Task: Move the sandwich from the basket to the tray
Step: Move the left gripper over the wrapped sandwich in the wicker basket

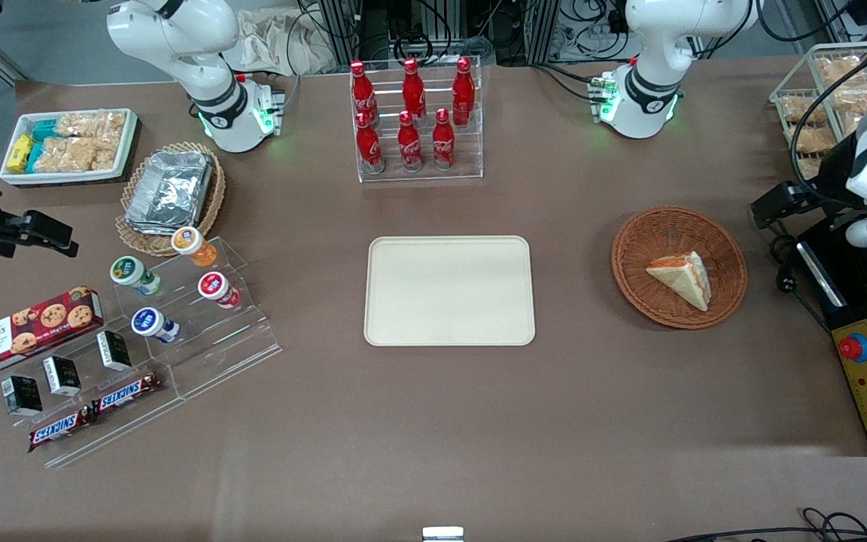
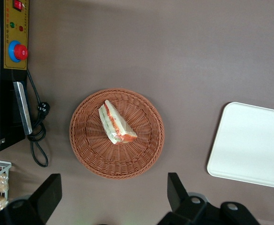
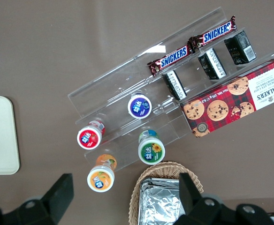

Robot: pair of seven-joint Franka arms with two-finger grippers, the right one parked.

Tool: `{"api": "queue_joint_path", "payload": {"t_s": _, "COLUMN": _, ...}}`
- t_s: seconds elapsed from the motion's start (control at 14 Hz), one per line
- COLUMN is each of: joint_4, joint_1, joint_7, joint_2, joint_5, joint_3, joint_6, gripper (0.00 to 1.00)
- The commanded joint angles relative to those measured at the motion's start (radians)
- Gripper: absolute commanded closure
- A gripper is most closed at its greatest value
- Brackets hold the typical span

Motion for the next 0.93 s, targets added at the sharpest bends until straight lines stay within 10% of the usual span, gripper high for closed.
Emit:
{"api": "queue_joint_path", "payload": {"t_s": 0.0, "joint_4": 0.027, "joint_1": 0.014, "joint_7": 0.006, "joint_2": 0.009, "joint_5": 0.002, "joint_3": -0.001, "joint_6": -0.019, "gripper": 0.00}}
{"api": "queue_joint_path", "payload": {"t_s": 0.86, "joint_4": -0.065, "joint_1": 0.036, "joint_7": -0.423, "joint_2": 0.002, "joint_5": -0.023, "joint_3": 0.016, "joint_6": 0.005, "gripper": 0.00}}
